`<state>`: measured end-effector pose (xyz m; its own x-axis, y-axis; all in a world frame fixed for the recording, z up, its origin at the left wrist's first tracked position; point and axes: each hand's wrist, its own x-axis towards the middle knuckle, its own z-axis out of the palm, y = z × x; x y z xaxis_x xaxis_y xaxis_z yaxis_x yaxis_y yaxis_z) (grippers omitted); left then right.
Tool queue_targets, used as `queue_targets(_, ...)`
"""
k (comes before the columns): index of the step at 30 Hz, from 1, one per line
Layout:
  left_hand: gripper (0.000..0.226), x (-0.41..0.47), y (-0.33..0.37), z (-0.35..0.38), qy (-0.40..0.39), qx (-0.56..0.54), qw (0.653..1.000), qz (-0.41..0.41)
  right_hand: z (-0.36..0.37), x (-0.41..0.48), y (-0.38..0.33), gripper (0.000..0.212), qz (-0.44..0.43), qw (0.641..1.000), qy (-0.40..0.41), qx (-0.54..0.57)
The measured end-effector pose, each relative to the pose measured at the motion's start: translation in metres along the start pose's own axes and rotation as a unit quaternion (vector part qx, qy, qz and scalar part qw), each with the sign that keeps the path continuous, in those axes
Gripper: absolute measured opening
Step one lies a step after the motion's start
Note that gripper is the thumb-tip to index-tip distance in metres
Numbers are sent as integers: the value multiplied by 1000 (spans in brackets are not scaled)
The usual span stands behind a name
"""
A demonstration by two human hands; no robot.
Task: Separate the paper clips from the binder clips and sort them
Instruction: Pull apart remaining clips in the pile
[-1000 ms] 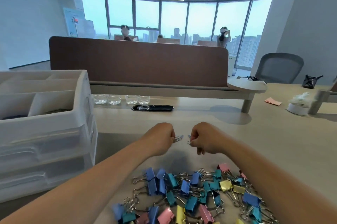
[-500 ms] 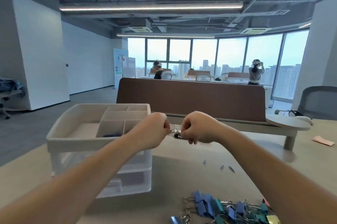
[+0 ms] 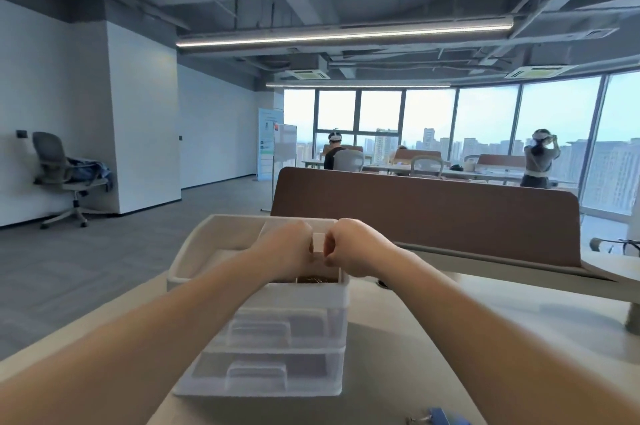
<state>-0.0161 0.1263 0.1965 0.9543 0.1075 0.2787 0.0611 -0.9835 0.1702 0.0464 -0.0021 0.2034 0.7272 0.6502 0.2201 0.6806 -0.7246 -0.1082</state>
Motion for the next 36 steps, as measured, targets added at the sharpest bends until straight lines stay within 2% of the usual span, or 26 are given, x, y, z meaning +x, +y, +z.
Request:
queue_targets(6,15,6,-7,13,25,12,1000,7,11,6,-2,21,-23,999,6,-25)
queue_targets(12,23,5,-9,19,31,25,999,20,12,3,5,18,-23,999,7,36)
queue_targets(17,23,8,-9,22,43,-7,999,32,12,-6,12,19,-12,996,72,54)
queue_targets(20,16,8,5,20,71,-45,996,32,7,-18,26,29,0,993,94,71)
queue_targets(25,13,11,53,29,102,-116,985,80,4,-45,73,15,60,991,86,82)
queue_targets(31,15,19,120,74,55,-128,981,132,14,-86,138,13,137,990,22,38)
queue_targets(36,17,35,155,119,2,-136,979,152,36,-111,188,17,185,982,2,43)
